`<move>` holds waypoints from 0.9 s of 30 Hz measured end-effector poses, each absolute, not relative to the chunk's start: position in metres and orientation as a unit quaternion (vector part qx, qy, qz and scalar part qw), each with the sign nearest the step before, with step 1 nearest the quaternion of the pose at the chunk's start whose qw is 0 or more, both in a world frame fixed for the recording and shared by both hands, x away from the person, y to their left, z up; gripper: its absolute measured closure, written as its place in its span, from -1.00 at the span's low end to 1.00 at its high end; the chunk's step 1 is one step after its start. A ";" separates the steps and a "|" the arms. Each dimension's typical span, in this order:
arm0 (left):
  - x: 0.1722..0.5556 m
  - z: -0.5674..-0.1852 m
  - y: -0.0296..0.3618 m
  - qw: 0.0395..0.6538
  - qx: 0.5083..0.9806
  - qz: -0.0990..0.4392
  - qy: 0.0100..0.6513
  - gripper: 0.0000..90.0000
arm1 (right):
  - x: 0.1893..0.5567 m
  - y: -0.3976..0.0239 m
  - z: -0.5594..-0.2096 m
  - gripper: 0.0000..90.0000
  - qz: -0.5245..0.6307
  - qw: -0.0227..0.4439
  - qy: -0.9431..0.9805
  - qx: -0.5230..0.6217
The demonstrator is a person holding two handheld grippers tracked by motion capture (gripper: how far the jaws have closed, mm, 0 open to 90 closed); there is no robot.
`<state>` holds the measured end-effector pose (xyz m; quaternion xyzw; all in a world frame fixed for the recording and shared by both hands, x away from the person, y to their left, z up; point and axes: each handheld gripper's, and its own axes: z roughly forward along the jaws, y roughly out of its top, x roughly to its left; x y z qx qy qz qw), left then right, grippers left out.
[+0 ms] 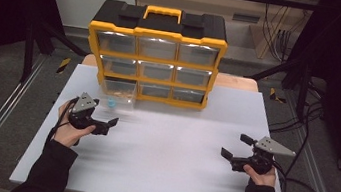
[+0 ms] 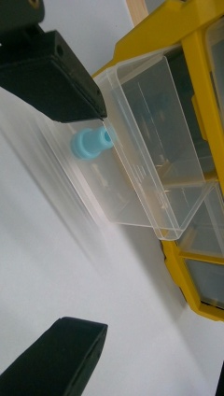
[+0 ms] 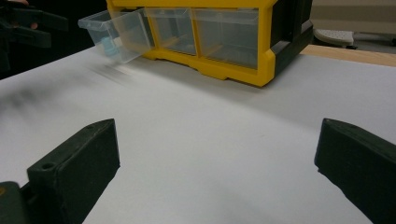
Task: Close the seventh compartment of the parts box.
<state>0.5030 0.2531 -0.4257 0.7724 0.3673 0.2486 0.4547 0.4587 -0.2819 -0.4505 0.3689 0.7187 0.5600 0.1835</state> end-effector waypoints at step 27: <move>0.510 -0.435 0.253 0.439 0.776 0.250 0.378 -0.57 | 0.459 -0.282 -0.451 -0.99 0.558 0.185 0.721 0.368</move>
